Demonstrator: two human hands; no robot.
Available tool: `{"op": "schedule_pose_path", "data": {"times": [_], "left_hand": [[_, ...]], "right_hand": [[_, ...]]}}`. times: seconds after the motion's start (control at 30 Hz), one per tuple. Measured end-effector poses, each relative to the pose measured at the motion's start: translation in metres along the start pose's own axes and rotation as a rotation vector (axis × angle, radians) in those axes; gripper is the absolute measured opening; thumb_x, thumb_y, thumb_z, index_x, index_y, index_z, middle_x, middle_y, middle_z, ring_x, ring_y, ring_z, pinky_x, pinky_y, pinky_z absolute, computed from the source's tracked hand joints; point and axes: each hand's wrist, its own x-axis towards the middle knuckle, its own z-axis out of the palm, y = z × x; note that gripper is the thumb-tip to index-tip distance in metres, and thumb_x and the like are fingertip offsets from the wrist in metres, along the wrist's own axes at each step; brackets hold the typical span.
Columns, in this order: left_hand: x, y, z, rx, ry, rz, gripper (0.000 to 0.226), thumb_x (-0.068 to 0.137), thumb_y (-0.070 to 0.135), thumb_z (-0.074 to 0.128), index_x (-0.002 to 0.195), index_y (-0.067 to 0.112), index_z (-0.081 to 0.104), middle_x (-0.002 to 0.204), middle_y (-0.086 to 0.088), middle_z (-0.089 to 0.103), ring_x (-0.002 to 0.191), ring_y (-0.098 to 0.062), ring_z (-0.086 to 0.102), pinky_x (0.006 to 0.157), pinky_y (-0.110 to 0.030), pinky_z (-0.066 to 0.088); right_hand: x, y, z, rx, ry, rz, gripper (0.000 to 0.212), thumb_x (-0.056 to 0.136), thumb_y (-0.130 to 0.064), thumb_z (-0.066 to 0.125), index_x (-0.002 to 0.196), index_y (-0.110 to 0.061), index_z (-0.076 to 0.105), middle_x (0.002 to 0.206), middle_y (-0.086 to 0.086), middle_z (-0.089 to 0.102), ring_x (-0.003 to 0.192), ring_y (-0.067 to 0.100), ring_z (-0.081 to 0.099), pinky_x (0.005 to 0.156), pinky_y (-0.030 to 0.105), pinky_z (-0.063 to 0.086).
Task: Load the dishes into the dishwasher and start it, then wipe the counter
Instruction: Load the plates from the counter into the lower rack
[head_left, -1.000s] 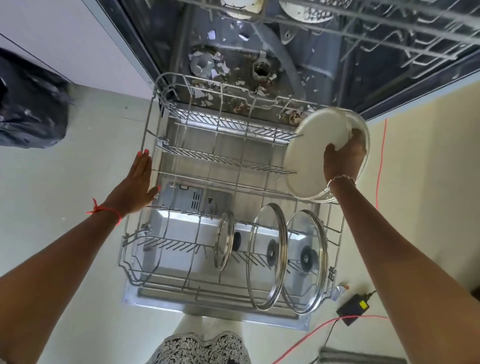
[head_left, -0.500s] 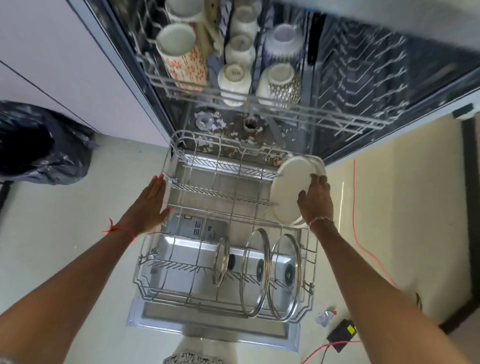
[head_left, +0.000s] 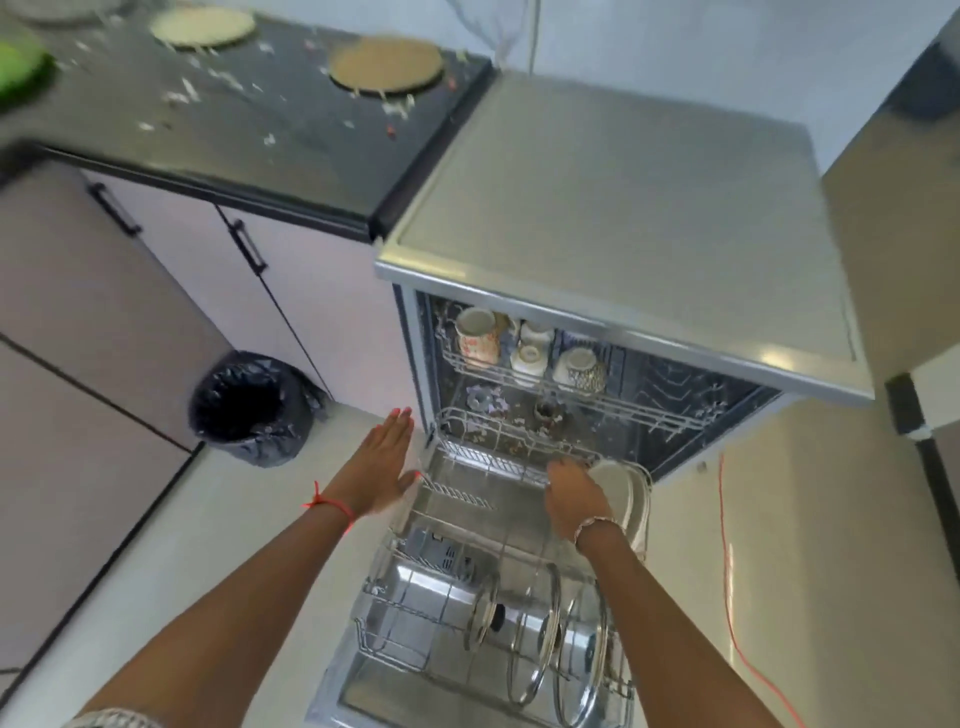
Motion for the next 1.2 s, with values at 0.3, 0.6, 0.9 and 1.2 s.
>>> {"op": "schedule_pose_path", "data": {"times": [0.3, 0.6, 0.9, 1.2], "left_hand": [[-0.08, -0.033, -0.057, 0.017, 0.104, -0.064, 0.071, 0.101, 0.035, 0.033, 0.147, -0.001, -0.007, 0.156, -0.013, -0.015, 0.144, -0.025, -0.015, 0.116, -0.032, -0.007], [-0.113, -0.14, -0.08, 0.04, 0.177, -0.066, 0.069, 0.101, 0.037, 0.031, 0.147, 0.0, -0.007, 0.156, -0.01, -0.014, 0.144, -0.023, -0.013, 0.114, -0.029, -0.009], [-0.14, -0.258, -0.11, 0.032, 0.244, -0.056, 0.067, 0.101, 0.035, 0.032, 0.147, -0.001, -0.002, 0.157, -0.013, -0.009, 0.145, -0.024, -0.01, 0.114, -0.029, -0.009], [-0.124, -0.321, -0.138, -0.041, 0.297, -0.081, 0.069, 0.1, 0.037, 0.034, 0.148, 0.003, -0.002, 0.157, -0.011, -0.009, 0.145, -0.023, -0.012, 0.116, -0.035, -0.006]], "right_hand": [[-0.04, -0.108, -0.059, -0.022, 0.05, -0.193, 0.029, 0.095, -0.008, 0.036, 0.12, 0.0, 0.05, 0.127, 0.015, 0.049, 0.119, 0.027, 0.046, 0.098, 0.035, 0.041], [-0.024, -0.231, -0.064, -0.013, 0.107, -0.187, 0.032, 0.098, -0.012, 0.034, 0.123, -0.001, 0.049, 0.129, 0.015, 0.048, 0.12, 0.029, 0.046, 0.099, 0.034, 0.038], [0.011, -0.378, -0.055, 0.059, 0.094, -0.207, 0.026, 0.093, -0.006, 0.035, 0.109, 0.005, 0.052, 0.119, 0.02, 0.05, 0.109, 0.031, 0.051, 0.088, 0.033, 0.04], [0.049, -0.44, -0.082, 0.057, 0.16, -0.272, 0.03, 0.096, -0.012, 0.037, 0.116, 0.002, 0.053, 0.12, 0.017, 0.054, 0.109, 0.029, 0.053, 0.091, 0.032, 0.042]]}}
